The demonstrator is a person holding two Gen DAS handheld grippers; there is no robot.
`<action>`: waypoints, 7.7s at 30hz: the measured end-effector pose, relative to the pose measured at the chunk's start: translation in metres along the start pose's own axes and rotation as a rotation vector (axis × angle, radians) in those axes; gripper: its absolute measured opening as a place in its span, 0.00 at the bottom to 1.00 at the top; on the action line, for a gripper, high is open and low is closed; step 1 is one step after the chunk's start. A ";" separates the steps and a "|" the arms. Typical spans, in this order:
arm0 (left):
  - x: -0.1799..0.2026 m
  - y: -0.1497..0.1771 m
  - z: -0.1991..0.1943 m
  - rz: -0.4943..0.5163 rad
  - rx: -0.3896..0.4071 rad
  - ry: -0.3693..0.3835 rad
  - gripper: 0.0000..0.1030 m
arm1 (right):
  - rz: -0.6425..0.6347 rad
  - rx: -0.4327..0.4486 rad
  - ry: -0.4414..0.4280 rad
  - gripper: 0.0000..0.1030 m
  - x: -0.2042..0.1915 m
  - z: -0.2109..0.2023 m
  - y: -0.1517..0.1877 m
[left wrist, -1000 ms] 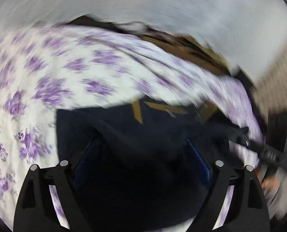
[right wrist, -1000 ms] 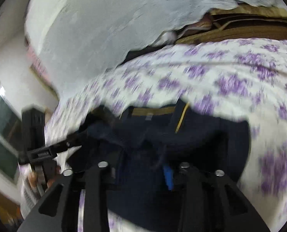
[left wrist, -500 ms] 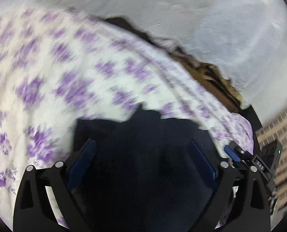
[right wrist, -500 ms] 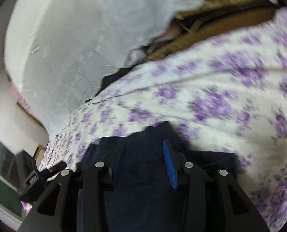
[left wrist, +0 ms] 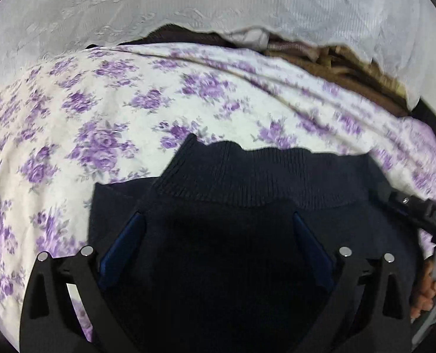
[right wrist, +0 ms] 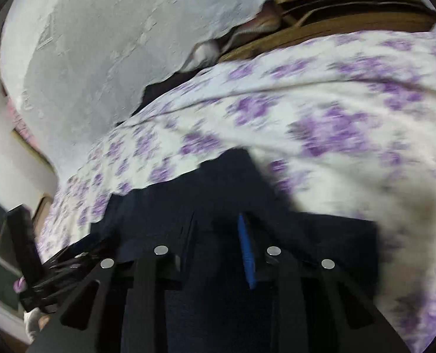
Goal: Fold small clothes
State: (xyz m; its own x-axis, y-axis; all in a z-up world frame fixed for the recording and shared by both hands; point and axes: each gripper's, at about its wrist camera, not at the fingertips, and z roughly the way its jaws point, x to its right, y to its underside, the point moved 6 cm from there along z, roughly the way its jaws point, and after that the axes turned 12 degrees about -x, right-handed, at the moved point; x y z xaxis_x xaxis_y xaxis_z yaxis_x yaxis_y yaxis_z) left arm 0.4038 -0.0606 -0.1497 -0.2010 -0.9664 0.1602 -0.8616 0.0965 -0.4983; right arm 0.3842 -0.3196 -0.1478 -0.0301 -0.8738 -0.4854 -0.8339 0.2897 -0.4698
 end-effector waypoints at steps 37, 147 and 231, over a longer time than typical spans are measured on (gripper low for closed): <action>0.001 0.105 -0.069 0.025 0.080 -0.159 0.96 | -0.231 0.123 0.175 0.63 -0.058 -0.070 0.136; -0.125 0.081 -0.118 -0.166 0.073 -0.081 0.96 | -0.085 0.259 0.032 0.23 -0.204 -0.020 0.074; -0.040 0.059 -0.052 0.032 0.123 -0.289 0.96 | -0.448 0.124 0.224 0.19 -0.171 0.014 0.102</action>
State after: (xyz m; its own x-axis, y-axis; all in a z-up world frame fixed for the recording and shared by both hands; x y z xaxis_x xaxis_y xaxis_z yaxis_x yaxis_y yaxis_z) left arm 0.3368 -0.0035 -0.1408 -0.0710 -0.9928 -0.0968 -0.7908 0.1152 -0.6011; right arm 0.3120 -0.1346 -0.1233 0.1865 -0.9810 -0.0529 -0.7210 -0.1001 -0.6856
